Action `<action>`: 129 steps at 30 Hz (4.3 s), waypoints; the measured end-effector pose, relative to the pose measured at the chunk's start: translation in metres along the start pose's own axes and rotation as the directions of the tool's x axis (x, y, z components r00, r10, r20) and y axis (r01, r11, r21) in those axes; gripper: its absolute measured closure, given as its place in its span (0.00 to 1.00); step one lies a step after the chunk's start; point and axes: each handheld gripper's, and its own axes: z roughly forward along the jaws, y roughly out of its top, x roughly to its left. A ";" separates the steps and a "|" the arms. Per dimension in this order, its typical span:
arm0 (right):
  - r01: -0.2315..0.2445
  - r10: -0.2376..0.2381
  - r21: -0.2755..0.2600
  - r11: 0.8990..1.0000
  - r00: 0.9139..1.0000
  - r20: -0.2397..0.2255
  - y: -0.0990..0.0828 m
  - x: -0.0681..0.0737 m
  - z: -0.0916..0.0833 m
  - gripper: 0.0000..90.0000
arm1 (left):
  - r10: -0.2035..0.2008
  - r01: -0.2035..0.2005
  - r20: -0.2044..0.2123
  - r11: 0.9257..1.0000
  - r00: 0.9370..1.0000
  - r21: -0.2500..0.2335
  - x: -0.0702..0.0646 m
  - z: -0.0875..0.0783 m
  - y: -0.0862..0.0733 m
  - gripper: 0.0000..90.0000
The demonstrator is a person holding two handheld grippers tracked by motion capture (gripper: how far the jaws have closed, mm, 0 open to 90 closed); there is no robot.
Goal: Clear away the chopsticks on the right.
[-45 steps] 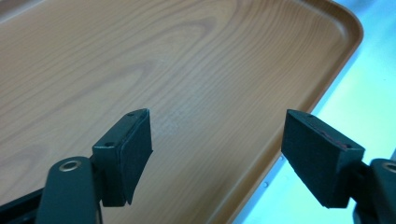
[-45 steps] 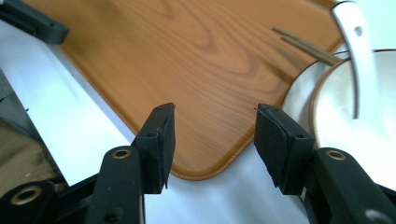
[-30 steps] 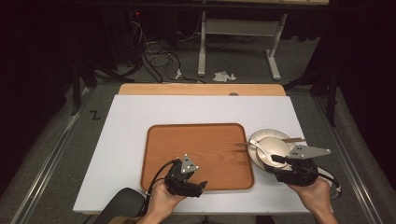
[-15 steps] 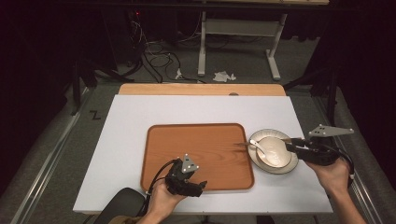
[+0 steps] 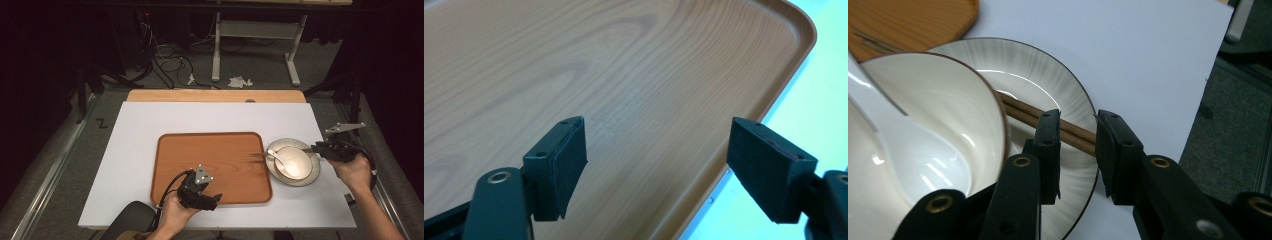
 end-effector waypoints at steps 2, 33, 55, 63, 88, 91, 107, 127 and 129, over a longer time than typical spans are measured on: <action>-0.024 0.024 0.024 0.999 1.000 -0.001 0.001 -0.006 0.011 0.81 | 0.001 -0.001 -0.001 1.000 1.000 0.004 0.000 0.000 0.000 0.27; -0.027 0.043 0.153 0.988 0.994 -0.100 0.018 -0.021 0.047 0.70 | 0.000 -0.001 0.027 0.999 1.000 0.042 0.000 0.005 0.000 0.28; -0.025 0.052 0.213 0.977 0.992 -0.119 0.017 -0.025 0.042 0.82 | 0.005 -0.006 0.026 0.999 1.000 0.044 0.000 0.005 0.000 0.28; 0.007 0.021 0.221 0.975 0.992 -0.126 0.017 -0.021 0.042 0.80 | 0.005 -0.006 0.025 0.999 1.000 0.045 0.000 0.006 0.000 0.28; 0.064 -0.047 0.210 0.976 0.995 -0.083 0.020 -0.014 0.043 0.88 | 0.003 -0.004 0.027 0.998 1.000 0.055 0.000 0.007 -0.001 0.28; 0.064 -0.051 0.215 0.974 0.997 -0.063 0.021 -0.014 0.042 0.91 | 0.002 -0.003 0.028 0.999 1.000 0.053 0.000 0.007 -0.001 0.28; 0.130 -0.128 0.235 0.963 0.991 -0.024 0.021 -0.008 0.046 0.90 | 0.002 -0.003 0.027 0.999 1.000 0.054 0.000 0.008 -0.002 0.28; 0.124 -0.131 0.168 0.978 0.991 0.028 0.016 -0.001 0.034 0.95 | 0.006 -0.007 0.029 0.999 1.000 0.052 0.000 0.007 -0.002 0.28; 0.117 -0.122 0.149 0.982 0.992 0.024 0.016 0.000 0.031 0.95 | 0.005 -0.007 0.028 0.999 1.000 0.049 0.000 0.006 -0.002 0.28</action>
